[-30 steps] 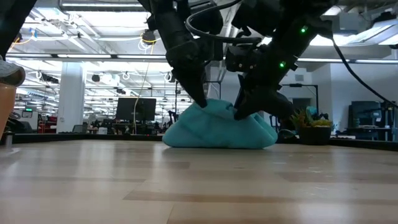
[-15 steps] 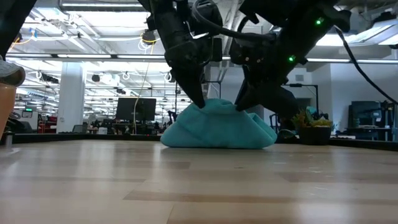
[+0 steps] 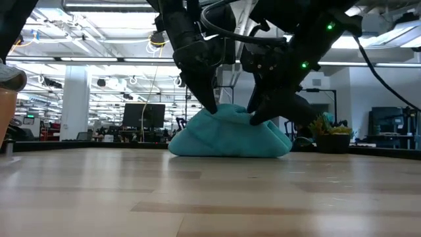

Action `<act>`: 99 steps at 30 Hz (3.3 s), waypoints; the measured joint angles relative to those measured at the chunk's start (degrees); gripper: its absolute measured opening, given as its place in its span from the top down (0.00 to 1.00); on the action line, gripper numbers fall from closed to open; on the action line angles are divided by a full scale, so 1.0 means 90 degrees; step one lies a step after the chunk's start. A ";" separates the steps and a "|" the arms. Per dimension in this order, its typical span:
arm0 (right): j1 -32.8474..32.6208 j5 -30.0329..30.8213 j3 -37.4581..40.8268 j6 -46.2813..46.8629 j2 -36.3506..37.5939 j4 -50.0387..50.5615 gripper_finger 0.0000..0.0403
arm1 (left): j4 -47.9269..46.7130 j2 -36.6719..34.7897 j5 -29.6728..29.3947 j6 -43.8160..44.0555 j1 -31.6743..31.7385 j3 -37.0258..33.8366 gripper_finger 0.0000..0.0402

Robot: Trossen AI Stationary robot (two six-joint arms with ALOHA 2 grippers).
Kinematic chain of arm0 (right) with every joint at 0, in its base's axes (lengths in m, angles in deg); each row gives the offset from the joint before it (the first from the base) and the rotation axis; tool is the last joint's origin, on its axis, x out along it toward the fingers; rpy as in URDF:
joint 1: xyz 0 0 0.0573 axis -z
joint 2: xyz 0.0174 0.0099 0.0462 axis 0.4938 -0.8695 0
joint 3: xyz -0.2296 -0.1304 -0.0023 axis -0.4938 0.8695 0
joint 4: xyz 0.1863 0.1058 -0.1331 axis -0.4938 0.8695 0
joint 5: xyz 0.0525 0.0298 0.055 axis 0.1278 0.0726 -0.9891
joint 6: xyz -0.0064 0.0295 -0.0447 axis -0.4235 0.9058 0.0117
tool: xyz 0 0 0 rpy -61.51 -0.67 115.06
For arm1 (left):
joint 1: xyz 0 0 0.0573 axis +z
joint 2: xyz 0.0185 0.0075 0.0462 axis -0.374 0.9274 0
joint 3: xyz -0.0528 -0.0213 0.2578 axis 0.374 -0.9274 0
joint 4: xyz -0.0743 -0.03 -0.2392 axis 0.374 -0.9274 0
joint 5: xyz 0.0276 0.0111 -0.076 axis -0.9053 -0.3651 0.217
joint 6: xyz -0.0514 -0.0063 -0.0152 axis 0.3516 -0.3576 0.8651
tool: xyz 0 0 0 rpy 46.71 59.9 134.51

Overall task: Fold microfiber towels
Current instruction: Put the folded blue towel into the orange bin

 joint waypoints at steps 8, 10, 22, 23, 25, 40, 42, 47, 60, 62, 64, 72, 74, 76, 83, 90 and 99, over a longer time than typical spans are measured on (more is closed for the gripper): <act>0.0016 -0.0012 0.0000 0.0112 0.0002 -0.0032 0.35 | -0.0005 0.0000 -0.0001 -0.0007 -0.0005 0.0000 1.00; 0.0112 -0.0042 0.0000 0.0396 0.0002 -0.0051 0.34 | -0.0005 0.0000 -0.0001 -0.0010 -0.0005 0.0000 1.00; 0.0893 -0.1467 0.0000 0.0533 0.0002 -0.0201 0.34 | 0.0059 0.0000 0.0177 -0.0100 -0.0051 0.0000 1.00; 0.0938 -0.1467 0.0000 0.0555 0.0002 -0.0180 0.34 | 0.0028 0.0000 0.0179 -0.0104 -0.0051 0.0002 1.00; 0.1005 -0.1490 0.0000 0.0609 0.0002 -0.0118 0.35 | -0.0024 -0.0016 0.0174 -0.0102 -0.0046 0.0002 1.00; 0.1181 -0.1933 0.0000 0.0615 0.0002 0.0000 0.57 | -0.0172 -0.0544 0.0170 -0.0204 -0.0090 0.0007 1.00; 0.1174 -0.1940 0.0000 0.0613 0.0002 0.0002 0.66 | -0.0287 -0.0544 0.0168 -0.0196 -0.0090 0.0007 1.00; 0.1154 -0.2028 0.0000 0.0387 0.0002 0.0001 0.94 | -0.0514 -0.0542 0.0146 -0.0144 -0.0092 0.0007 1.00; 0.0710 -0.1994 -0.1085 0.0275 0.0003 0.0078 0.97 | -0.2042 -0.1077 -0.0905 0.0423 -0.0469 0.0005 1.00; 0.0653 -0.2001 -0.1251 0.0206 0.0004 0.0120 0.98 | -0.2247 -0.1318 -0.1044 0.0599 -0.0587 0.0005 1.00; 0.0601 -0.2006 -0.1383 0.0136 0.0004 0.0114 0.99 | -0.2436 -0.1556 -0.1185 0.0807 -0.0721 0.0005 1.00; 0.0435 -0.2080 -0.2292 0.0154 -0.0245 -0.0134 0.99 | -0.3428 -0.2445 -0.2038 0.2415 -0.1490 -0.0428 1.00; 0.0372 -0.2083 -0.2550 0.0088 -0.0458 0.0073 0.99 | -0.3585 -0.2676 -0.2272 0.2865 -0.1743 -0.0647 1.00; 0.0297 -0.2085 -0.3037 -0.0115 -0.0798 0.0016 0.99 | -0.3651 -0.2949 -0.2305 0.3258 -0.1995 -0.0872 1.00; 0.0153 -0.2024 -0.4968 -0.0547 -0.2097 0.1149 0.98 | -0.3985 -0.3696 -0.2962 0.4988 -0.3064 -0.1353 1.00; 0.0046 -0.2030 -0.6697 -0.0934 -0.2961 0.1630 0.98 | -0.4665 -0.3920 -0.3128 0.6583 -0.4174 -0.1720 1.00; -0.0214 -0.2056 -0.8268 -0.1087 -0.3779 0.2072 0.98 | -0.5022 -0.3912 -0.3321 0.8076 -0.5437 -0.1821 1.00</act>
